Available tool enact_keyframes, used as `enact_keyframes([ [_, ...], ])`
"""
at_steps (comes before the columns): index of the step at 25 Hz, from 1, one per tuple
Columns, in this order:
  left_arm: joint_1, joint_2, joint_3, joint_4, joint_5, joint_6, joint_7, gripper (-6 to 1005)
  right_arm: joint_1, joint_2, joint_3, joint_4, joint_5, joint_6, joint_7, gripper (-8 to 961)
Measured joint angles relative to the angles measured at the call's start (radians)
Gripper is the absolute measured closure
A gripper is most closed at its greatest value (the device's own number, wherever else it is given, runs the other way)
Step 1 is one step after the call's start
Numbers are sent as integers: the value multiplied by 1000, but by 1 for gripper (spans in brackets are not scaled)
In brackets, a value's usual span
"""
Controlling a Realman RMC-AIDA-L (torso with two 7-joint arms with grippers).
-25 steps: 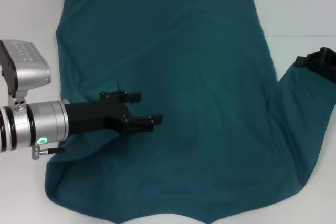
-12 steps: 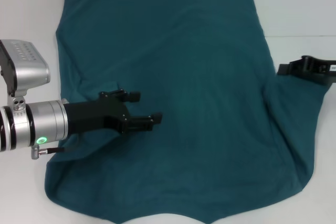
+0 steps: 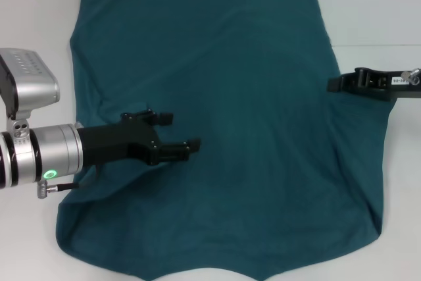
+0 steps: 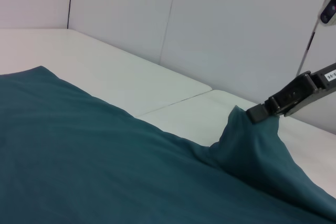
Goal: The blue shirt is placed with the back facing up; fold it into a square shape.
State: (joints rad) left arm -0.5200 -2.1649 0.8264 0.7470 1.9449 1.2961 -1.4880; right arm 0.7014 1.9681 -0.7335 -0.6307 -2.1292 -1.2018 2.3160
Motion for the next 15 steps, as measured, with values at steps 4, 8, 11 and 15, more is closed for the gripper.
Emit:
enact_keyframes([
  [4, 0, 0, -3, 0, 0, 0, 0, 92, 16, 6, 1, 4, 1, 18, 3, 924],
  [8, 1, 0, -6, 0, 0, 0, 0, 92, 28, 13, 0, 7, 0, 28, 3, 922],
  [11, 2, 1, -10, 0, 0, 0, 0, 92, 33, 15, -1, 8, 0, 33, 0, 921],
  [15, 3, 1, -11, 0, 0, 0, 0, 92, 36, 25, -4, 10, 0, 45, -3, 920],
])
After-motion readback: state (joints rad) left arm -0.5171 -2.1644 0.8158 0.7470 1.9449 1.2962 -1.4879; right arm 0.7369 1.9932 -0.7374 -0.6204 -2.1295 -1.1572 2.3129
